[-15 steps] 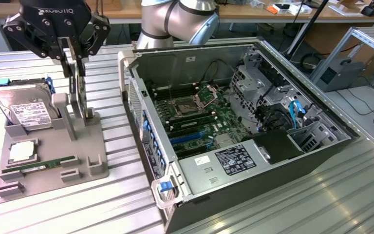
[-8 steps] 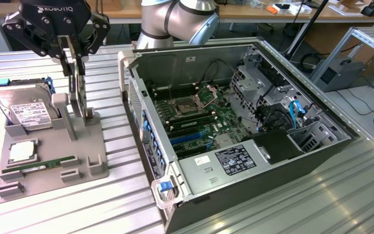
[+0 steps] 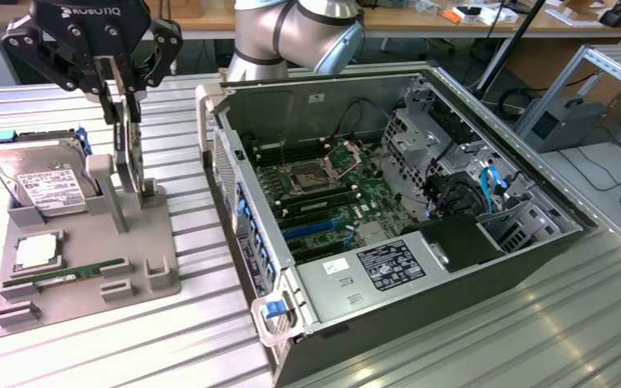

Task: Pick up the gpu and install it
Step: 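Pick up the gpu and move the gpu toward the slot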

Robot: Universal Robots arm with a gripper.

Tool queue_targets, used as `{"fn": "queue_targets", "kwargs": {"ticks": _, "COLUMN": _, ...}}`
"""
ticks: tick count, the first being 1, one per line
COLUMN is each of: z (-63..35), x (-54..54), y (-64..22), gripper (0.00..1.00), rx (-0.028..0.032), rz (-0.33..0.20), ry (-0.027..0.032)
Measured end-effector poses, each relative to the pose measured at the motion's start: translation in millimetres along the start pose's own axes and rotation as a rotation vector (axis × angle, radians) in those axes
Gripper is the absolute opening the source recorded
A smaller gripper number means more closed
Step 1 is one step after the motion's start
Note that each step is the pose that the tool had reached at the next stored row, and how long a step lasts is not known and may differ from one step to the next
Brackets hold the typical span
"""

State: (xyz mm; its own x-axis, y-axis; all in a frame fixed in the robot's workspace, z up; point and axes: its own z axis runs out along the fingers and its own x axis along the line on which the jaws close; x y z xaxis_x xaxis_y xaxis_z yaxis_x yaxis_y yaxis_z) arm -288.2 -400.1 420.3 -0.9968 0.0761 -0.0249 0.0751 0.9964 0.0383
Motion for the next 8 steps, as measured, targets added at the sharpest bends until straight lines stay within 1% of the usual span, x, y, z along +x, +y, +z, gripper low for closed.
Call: {"fn": "queue_targets", "kwargs": {"ticks": 8, "z": -3.1, "x": -0.1, "y": 0.1, "gripper": 0.27, "rx": 0.0000, "rz": 0.000, "ry": 0.0000}}
